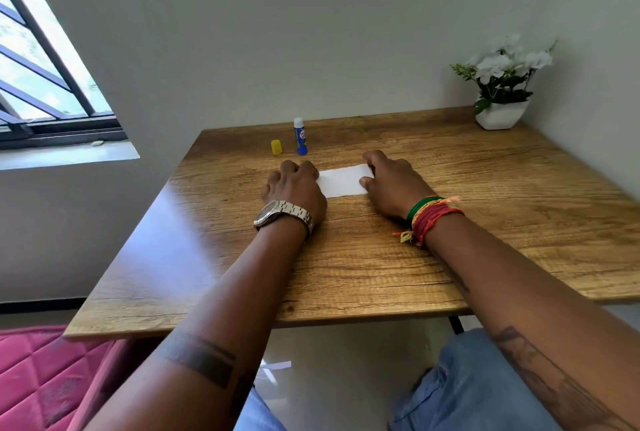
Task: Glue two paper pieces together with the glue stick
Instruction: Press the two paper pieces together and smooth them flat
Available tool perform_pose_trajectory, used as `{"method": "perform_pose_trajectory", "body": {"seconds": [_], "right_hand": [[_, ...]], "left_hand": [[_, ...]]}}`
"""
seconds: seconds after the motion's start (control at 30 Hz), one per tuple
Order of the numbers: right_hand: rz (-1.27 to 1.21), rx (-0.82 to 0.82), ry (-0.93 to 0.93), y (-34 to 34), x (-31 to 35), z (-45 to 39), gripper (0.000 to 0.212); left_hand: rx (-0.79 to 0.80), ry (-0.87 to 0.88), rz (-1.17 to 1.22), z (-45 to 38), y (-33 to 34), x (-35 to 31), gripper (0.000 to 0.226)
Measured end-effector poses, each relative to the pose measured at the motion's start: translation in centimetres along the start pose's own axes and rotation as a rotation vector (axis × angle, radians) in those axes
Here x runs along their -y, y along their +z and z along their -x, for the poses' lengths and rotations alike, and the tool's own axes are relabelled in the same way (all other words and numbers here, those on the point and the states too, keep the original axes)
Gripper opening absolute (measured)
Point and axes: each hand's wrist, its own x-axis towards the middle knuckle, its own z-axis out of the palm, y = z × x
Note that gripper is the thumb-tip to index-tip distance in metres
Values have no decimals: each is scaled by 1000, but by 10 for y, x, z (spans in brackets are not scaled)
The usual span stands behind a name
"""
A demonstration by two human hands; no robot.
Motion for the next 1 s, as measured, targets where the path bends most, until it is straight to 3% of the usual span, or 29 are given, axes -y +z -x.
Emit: {"method": "perform_pose_trajectory", "body": {"seconds": [0.07,0.2,0.4,0.77,1.0], "right_hand": [[-16,-11,-1,0,0,0,55],[-17,-30,-3,0,1,0,55],[-18,-20,-12,-2,4,3,62],[0,-9,1,3,-4,-4,54],[162,3,-169,8,-7,-1,52]], "left_hand": [[-25,-36,8,0,2,-5,40],[11,-79,-118,-3,7,-17,82],[14,-69,-121,-4,7,-17,90],[20,-15,-30,-3,0,-5,35],[4,12,-10,0,2,-1,35]]}}
